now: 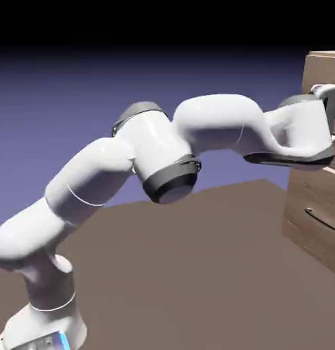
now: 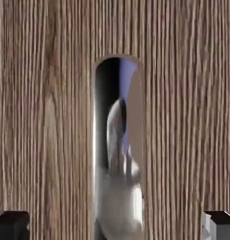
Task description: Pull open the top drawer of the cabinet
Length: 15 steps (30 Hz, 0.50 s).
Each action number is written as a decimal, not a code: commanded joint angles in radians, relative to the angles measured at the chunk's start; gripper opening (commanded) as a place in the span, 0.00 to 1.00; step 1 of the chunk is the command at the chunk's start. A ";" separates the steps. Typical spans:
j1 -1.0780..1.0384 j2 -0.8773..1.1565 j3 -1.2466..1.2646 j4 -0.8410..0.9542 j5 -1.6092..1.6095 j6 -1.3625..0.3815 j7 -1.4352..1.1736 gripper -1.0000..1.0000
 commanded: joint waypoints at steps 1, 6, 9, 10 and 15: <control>0.000 0.000 0.000 0.000 0.000 0.000 0.000 0.00; -0.133 -0.081 0.090 -0.181 -0.072 -0.057 0.100 0.00; -0.223 -0.132 0.152 -0.290 -0.107 -0.087 0.159 0.00; -0.256 -0.150 0.174 -0.326 -0.117 -0.097 0.180 0.00; -0.434 -0.234 0.304 -0.498 -0.163 -0.137 0.277 0.00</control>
